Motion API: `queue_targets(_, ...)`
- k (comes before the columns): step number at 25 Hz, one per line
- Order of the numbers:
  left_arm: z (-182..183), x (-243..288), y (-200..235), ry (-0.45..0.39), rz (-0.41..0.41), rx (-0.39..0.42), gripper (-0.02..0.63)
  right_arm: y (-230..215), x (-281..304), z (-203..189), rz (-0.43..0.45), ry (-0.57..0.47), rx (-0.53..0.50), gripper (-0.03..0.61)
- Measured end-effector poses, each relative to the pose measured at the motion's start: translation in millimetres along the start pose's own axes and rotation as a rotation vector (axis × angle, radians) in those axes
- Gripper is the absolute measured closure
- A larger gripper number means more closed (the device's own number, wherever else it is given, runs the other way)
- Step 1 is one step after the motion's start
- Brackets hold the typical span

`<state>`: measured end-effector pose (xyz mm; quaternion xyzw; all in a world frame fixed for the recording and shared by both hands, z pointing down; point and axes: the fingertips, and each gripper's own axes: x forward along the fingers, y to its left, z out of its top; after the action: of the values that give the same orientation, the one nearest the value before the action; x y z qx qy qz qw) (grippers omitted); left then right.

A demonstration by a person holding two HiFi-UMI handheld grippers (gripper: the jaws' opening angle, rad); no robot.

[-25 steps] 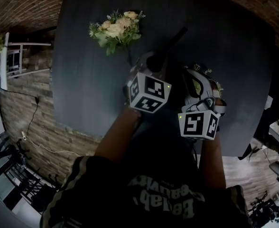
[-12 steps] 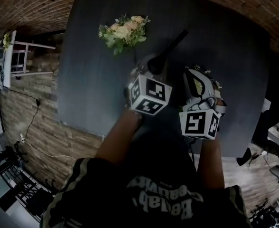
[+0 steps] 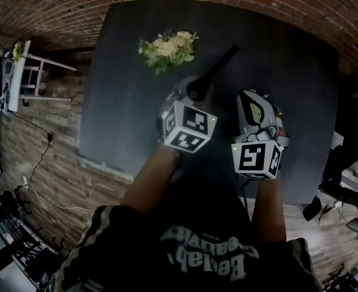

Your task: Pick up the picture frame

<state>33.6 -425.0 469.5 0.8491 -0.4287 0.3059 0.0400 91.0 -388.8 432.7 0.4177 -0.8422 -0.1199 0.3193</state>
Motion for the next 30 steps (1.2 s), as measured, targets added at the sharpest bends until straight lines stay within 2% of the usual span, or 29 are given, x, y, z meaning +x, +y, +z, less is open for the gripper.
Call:
queue_targets(17,29,-104,26,-0.121,0.053,0.072,0.594,18,-49,77,-0.077,-0.082,-0.018,0.572)
queue_targets(30,31,-186,39,-0.247,-0.015,0.057,0.594,58,-74,130,-0.127,-0.097,-0.01,0.572)
